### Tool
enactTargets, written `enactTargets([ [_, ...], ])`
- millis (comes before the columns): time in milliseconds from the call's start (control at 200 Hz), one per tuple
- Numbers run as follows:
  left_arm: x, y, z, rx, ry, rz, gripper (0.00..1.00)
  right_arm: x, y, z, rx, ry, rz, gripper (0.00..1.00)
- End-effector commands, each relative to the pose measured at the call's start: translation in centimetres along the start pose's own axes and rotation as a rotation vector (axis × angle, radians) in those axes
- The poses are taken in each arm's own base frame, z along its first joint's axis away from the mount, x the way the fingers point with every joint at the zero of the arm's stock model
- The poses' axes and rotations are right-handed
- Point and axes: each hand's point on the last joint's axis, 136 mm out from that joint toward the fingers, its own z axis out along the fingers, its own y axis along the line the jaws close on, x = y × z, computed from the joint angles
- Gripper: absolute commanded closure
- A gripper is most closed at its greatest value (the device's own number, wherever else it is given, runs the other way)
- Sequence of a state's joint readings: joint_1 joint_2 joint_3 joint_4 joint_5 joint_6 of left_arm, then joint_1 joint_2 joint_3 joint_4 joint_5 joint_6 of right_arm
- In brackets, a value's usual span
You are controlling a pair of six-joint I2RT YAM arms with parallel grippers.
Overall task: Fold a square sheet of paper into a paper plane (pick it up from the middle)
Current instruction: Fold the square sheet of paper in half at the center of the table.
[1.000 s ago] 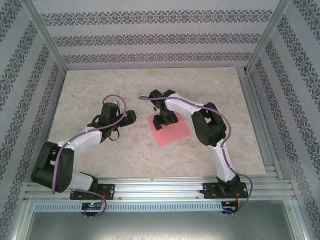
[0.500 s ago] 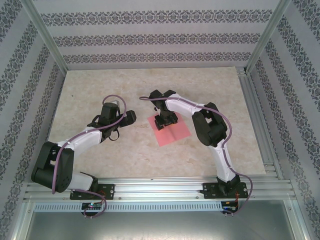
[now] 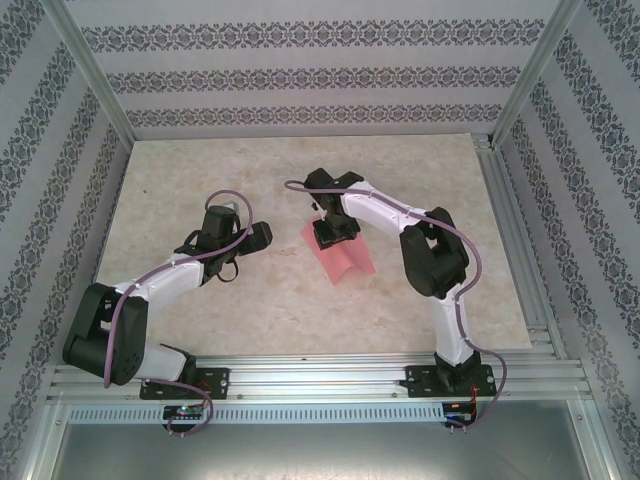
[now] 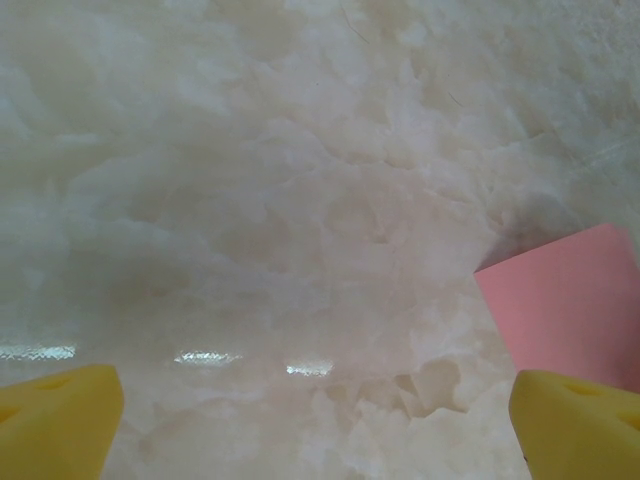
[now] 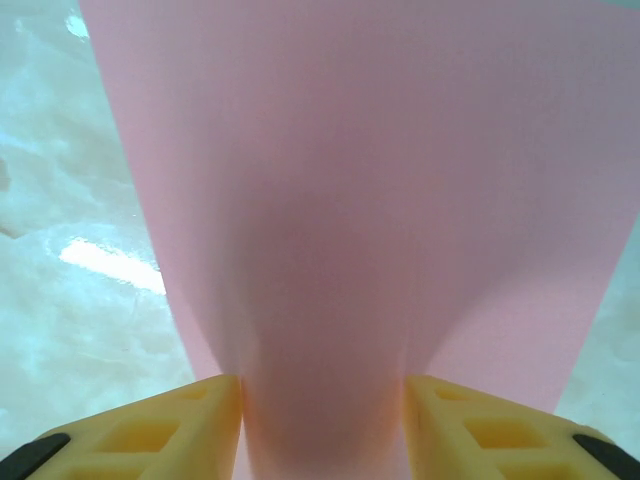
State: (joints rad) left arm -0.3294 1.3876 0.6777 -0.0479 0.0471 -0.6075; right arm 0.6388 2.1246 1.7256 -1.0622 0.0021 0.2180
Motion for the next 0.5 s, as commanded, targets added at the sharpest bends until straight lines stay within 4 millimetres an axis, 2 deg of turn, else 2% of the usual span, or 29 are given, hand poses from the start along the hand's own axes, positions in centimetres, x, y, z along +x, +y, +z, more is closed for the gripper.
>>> enactTargets([
  [0, -0.8, -1.0, -0.7, 0.028, -0.015, 0.01, 0.0, -0.7, 0.8, -2.3, -0.071, -0.062, 0.018, 0.54],
  [330, -1.8, -1.7, -1.6, 0.046, -0.039, 0.014, 0.0, -2.7, 3.1, -7.0, -0.317, -0.214, 0.071, 0.54],
  [495, -2.6, -2.7, -2.4, 0.079, -0.059, 0.008, 0.0, -3.1, 2.3, -8.2, -0.437, -0.282, 0.159, 0.53],
])
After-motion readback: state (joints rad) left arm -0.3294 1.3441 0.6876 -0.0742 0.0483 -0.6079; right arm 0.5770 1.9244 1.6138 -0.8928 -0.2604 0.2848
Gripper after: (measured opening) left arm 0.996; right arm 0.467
